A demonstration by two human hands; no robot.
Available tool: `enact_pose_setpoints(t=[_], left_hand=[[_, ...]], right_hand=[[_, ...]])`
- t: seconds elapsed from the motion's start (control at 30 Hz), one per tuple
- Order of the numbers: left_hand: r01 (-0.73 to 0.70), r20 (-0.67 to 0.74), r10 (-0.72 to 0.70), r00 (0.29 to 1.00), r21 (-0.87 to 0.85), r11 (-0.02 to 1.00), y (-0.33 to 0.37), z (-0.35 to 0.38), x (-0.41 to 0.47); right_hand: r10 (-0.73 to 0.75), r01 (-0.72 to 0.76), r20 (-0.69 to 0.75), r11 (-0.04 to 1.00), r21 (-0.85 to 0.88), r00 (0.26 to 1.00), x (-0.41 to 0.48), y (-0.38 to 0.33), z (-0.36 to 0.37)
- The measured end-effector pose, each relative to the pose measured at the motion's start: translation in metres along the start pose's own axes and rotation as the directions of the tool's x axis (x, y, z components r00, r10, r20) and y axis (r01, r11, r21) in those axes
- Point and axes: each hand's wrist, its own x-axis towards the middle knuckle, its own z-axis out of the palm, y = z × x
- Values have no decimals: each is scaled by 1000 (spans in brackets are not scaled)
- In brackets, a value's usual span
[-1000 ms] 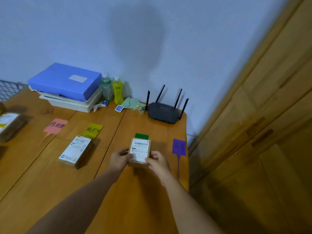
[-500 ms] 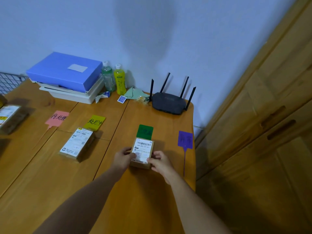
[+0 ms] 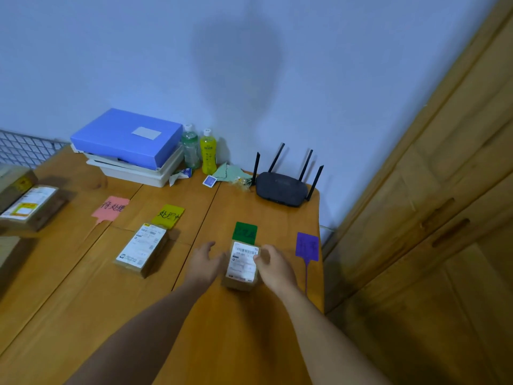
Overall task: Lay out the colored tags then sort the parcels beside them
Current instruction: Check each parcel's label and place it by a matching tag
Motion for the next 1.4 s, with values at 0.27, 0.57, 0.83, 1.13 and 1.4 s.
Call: enact_pose_setpoints(t=[0.27,0.57,0.83,1.13,1.4], left_hand=[[-436,59,514,856,617,655,160,-97,-30],[-453,38,673,739,767,455,291,-212,-99],[-375,-17,630,777,790,485,255,-332,-117],[-222,-153,532,833,787,575,134,-537,-87],[-78,-240,364,900,732,677,26,-661,-50]], right_hand=[[-271,193,-89,846,-497,959,-34,-145,-129],[-410,171,-247,750,-639,878,-112,-285,-224],[-446,202,-238,735,-647,863,-143,-380,-171],[-511,322,-174,734,-598,842,-153,-523,-17],[-511,384,-82,733,-562,855,-143,-606,120]])
